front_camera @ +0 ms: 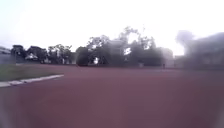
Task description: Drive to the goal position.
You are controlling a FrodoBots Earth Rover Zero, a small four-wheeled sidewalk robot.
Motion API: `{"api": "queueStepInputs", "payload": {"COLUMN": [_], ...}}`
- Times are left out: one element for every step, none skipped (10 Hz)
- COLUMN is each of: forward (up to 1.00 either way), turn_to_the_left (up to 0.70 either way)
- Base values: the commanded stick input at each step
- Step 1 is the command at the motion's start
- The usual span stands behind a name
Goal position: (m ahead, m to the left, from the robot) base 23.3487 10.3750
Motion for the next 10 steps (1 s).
{"api": "queueStepInputs", "payload": {"forward": [0.70, 0.70, 0.70, 0.70, 0.70, 0.70, 0.70, 0.70, 0.70, 0.70], "turn_to_the_left": [0.02, 0.02, 0.00, 0.00, 0.01, 0.02, 0.02, 0.01, 0.02, 0.02]}}
